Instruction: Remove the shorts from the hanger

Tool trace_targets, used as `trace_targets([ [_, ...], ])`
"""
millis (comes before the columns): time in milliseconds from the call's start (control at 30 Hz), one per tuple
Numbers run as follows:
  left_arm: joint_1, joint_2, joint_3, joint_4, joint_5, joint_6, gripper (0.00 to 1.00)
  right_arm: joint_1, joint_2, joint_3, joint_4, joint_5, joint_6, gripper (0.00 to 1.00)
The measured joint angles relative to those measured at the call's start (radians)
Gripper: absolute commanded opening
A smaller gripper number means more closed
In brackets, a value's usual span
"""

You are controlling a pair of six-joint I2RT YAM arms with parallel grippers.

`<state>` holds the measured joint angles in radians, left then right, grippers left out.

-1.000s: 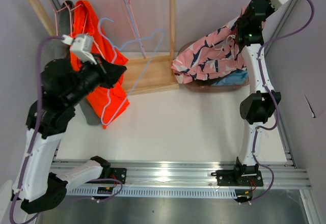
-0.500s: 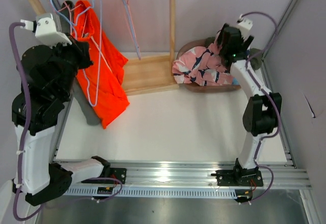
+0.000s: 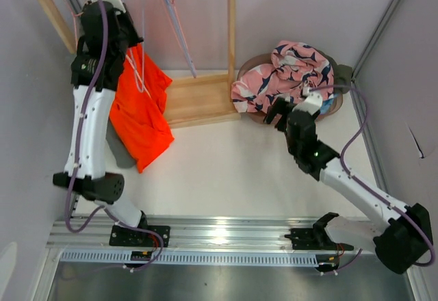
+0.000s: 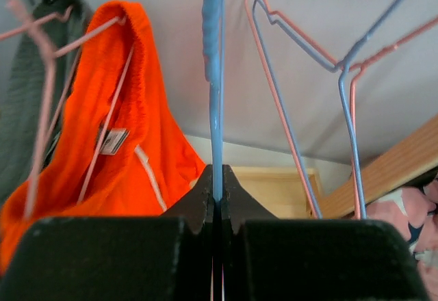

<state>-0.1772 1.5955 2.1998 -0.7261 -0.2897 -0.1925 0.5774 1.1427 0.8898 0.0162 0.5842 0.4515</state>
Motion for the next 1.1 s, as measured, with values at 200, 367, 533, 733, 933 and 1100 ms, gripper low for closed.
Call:
trace_targets([
  [200,0.030,0.254,0.254,0.051,0.121,0.004,0.00,0.212,-0.068,-0.184,-0.007,-0.006,0.032,0.99],
  [367,0.033,0.306,0.264,0.118,0.187,0.011,0.00,0.351,-0.068,-0.238,-0.013,0.021,0.066,0.99],
  [533,0.035,0.326,0.250,0.119,0.212,0.009,0.00,0.410,-0.063,-0.240,-0.019,0.054,0.092,0.99],
  [733,0.035,0.244,0.036,0.157,0.217,0.006,0.00,0.428,-0.047,-0.240,-0.019,0.077,0.095,0.99],
  [933,0.039,0.210,0.006,0.162,0.219,0.009,0.15,0.439,-0.041,-0.240,-0.019,0.090,0.098,0.99],
  [1100,0.039,0.181,0.006,0.108,0.224,0.014,0.64,0.467,-0.041,-0.239,-0.021,0.105,0.099,0.99],
])
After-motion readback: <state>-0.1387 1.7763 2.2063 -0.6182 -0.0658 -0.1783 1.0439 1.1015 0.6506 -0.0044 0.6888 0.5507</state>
